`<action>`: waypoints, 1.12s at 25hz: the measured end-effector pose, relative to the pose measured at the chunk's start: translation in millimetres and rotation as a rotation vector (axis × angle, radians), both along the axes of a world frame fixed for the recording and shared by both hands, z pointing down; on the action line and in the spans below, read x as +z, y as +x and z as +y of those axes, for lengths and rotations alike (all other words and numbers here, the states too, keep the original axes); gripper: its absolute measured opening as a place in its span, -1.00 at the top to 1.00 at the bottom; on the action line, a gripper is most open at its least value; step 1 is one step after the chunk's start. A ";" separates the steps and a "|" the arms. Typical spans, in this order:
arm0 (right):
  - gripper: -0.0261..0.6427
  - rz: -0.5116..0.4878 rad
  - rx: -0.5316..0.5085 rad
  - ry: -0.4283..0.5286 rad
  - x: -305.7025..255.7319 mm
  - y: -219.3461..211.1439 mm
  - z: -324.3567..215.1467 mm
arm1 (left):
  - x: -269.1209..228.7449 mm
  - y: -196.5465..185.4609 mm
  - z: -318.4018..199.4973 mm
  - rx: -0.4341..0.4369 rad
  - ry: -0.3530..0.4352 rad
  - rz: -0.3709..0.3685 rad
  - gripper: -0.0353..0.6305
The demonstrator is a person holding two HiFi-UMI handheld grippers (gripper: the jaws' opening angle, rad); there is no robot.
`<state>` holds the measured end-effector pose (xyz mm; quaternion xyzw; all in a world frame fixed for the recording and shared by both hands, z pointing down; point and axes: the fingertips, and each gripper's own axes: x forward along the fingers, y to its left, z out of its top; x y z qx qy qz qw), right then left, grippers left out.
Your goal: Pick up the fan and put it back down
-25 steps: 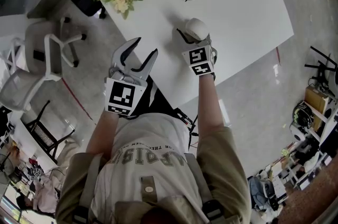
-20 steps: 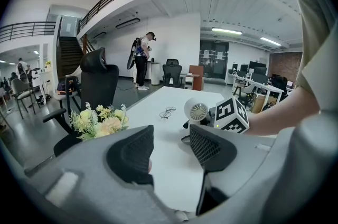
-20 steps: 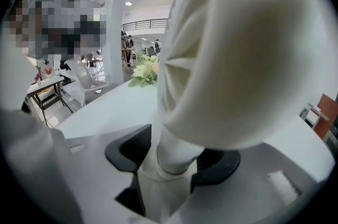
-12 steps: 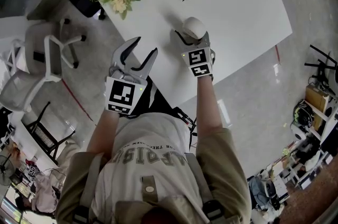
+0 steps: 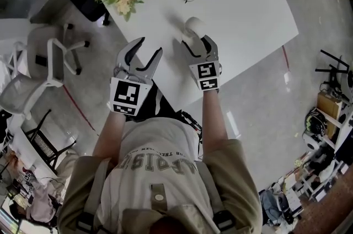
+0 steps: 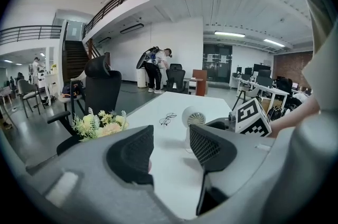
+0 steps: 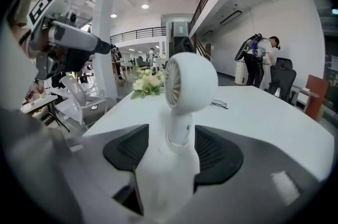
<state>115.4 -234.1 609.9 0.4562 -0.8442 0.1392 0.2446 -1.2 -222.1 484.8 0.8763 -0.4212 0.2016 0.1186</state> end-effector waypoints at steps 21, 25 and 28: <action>0.16 -0.123 0.069 0.282 -181.3 44.5 80.7 | -81.2 -1.0 50.1 -0.127 0.199 0.061 0.36; 0.28 -0.128 0.089 0.329 -207.8 51.5 93.7 | -93.7 0.2 61.1 -0.146 0.231 0.071 0.43; 0.40 -0.121 0.110 0.354 -221.4 56.8 100.0 | -101.9 2.7 68.5 -0.152 0.250 0.079 0.50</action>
